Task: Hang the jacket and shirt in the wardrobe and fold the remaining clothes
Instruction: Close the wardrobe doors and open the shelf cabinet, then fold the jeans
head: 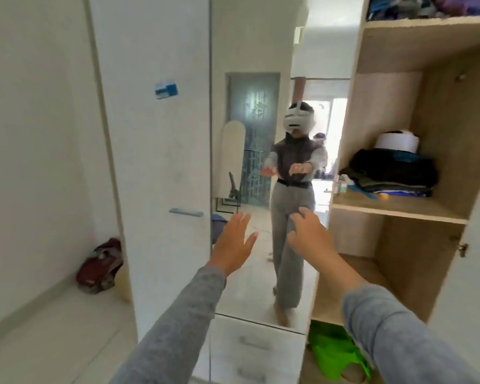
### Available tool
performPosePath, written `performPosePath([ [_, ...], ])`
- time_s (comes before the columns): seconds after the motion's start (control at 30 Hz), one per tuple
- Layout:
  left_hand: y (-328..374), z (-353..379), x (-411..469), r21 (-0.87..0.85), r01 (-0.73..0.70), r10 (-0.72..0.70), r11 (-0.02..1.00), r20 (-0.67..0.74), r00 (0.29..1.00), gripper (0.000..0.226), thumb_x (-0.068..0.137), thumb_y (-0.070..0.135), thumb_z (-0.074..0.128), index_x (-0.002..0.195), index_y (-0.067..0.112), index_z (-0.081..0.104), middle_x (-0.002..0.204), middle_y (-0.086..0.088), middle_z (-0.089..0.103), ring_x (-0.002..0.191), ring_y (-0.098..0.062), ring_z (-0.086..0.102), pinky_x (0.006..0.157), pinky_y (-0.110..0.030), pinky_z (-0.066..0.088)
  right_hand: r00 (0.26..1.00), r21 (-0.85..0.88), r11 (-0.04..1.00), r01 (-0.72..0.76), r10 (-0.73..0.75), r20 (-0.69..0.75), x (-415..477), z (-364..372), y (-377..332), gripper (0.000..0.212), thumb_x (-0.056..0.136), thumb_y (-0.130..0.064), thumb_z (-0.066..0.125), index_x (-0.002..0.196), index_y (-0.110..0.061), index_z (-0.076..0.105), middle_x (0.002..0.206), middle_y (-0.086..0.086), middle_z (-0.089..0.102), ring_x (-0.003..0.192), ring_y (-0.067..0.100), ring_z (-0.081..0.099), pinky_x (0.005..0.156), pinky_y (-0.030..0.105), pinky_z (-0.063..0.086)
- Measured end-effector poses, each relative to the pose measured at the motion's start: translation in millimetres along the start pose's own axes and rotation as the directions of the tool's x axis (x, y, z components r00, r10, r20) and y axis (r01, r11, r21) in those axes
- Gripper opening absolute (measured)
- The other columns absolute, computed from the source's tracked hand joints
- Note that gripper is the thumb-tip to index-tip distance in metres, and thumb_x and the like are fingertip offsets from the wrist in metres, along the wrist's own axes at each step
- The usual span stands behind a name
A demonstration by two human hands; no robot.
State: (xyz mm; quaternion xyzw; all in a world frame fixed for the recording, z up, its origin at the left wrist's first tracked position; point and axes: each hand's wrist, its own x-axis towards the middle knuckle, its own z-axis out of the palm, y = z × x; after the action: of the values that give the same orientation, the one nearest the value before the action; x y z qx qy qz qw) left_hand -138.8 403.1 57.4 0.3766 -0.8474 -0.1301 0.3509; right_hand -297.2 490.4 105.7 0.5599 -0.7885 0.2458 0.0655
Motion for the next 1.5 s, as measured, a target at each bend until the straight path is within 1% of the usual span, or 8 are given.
performPosePath([
  [0.23, -161.4, -141.3, -83.2, 0.175, 0.329, -0.302, 0.928, -0.163, 0.939, 0.056, 0.100, 0.040, 0.036, 0.150, 0.020, 0.018, 0.159, 0.003, 0.008, 0.146, -0.012, 0.005, 0.117, -0.031, 0.010, 0.928, 0.190, 0.932, 0.309, -0.339, 0.155, 15.5, 114.5, -202.2, 0.047, 0.091, -0.015, 0.047, 0.138, -0.013, 0.041, 0.152, 0.007, 0.026, 0.139, 0.024, 0.026, 0.105, 0.033, 0.031],
  [0.43, -281.3, -262.9, -169.1, 0.235, 0.604, -0.522, 0.762, -0.330, 0.787, 0.053, 0.100, 0.033, 0.039, 0.147, 0.014, 0.025, 0.157, -0.003, 0.015, 0.145, -0.015, 0.011, 0.114, -0.026, 0.011, 0.757, 0.349, 0.775, 0.526, -0.614, 0.223, 7.5, 198.8, -390.8, 0.043, 0.093, -0.017, 0.043, 0.135, -0.009, 0.045, 0.148, 0.010, 0.032, 0.133, 0.026, 0.034, 0.102, 0.036, 0.036],
  [0.73, -389.0, -389.6, -327.9, 0.083, 0.896, -0.768, 0.437, -0.484, 0.419, 0.048, 0.101, 0.035, 0.037, 0.143, 0.013, 0.034, 0.153, -0.003, 0.026, 0.142, -0.016, 0.018, 0.113, -0.029, 0.018, 0.413, 0.525, 0.471, 0.709, -0.881, 0.233, -55.4, 291.9, -626.2, 0.042, 0.092, -0.017, 0.045, 0.134, -0.010, 0.044, 0.141, 0.007, 0.039, 0.127, 0.024, 0.039, 0.098, 0.034, 0.036],
  [0.93, -431.8, -408.5, -454.4, -0.116, 0.978, -0.882, 0.173, -0.461, 0.101, 0.035, 0.099, 0.031, 0.043, 0.124, 0.009, 0.053, 0.127, -0.006, 0.048, 0.115, -0.016, 0.045, 0.093, -0.021, 0.032, 0.173, 0.597, 0.367, 0.714, -0.918, 0.357, -153.9, 366.6, -698.4, 0.040, 0.093, -0.016, 0.043, 0.133, -0.010, 0.043, 0.136, 0.008, 0.042, 0.120, 0.025, 0.043, 0.088, 0.033, 0.040],
  [1.0, -450.2, -415.6, -484.7, -0.131, 0.984, -0.905, 0.118, -0.422, 0.052, 0.032, 0.099, 0.030, 0.043, 0.119, 0.009, 0.055, 0.121, -0.006, 0.050, 0.106, -0.013, 0.046, 0.087, -0.020, 0.032, 0.150, 0.605, 0.383, 0.698, -0.904, 0.400, -176.8, 388.1, -715.7, 0.039, 0.094, -0.017, 0.042, 0.132, -0.011, 0.043, 0.134, 0.008, 0.043, 0.119, 0.026, 0.044, 0.087, 0.033, 0.040],
  [1.13, -502.6, -429.5, -528.5, -0.099, 0.992, -0.948, 0.079, -0.315, 0.044, 0.029, 0.099, 0.027, 0.044, 0.115, 0.007, 0.057, 0.116, -0.007, 0.052, 0.107, -0.019, 0.050, 0.085, -0.021, 0.033, 0.181, 0.593, 0.486, 0.642, -0.848, 0.499, -202.8, 430.8, -743.6, 0.042, 0.094, -0.018, 0.042, 0.136, -0.012, 0.042, 0.136, 0.009, 0.042, 0.120, 0.026, 0.043, 0.092, 0.034, 0.040],
  [1.27, -567.0, -430.5, -552.6, -0.066, 0.993, -0.979, 0.094, -0.189, 0.080, 0.027, 0.098, 0.026, 0.044, 0.114, 0.007, 0.056, 0.115, -0.006, 0.051, 0.103, -0.016, 0.049, 0.087, -0.023, 0.036, 0.276, 0.544, 0.646, 0.536, -0.743, 0.610, -221.5, 484.9, -752.0, 0.040, 0.094, -0.018, 0.043, 0.134, -0.012, 0.044, 0.135, 0.008, 0.043, 0.118, 0.025, 0.046, 0.091, 0.034, 0.042],
  [1.5, -651.3, -353.8, -595.0, -0.007, 0.990, -0.988, 0.138, 0.068, 0.138, 0.025, 0.097, 0.020, 0.047, 0.111, 0.003, 0.060, 0.115, -0.011, 0.055, 0.108, -0.024, 0.052, 0.090, -0.024, 0.038, 0.246, 0.344, 0.899, 0.271, -0.411, 0.878, -285.2, 595.3, -692.9, 0.031, 0.094, -0.015, 0.044, 0.123, -0.007, 0.051, 0.125, 0.013, 0.052, 0.110, 0.027, 0.052, 0.090, 0.032, 0.044],
])
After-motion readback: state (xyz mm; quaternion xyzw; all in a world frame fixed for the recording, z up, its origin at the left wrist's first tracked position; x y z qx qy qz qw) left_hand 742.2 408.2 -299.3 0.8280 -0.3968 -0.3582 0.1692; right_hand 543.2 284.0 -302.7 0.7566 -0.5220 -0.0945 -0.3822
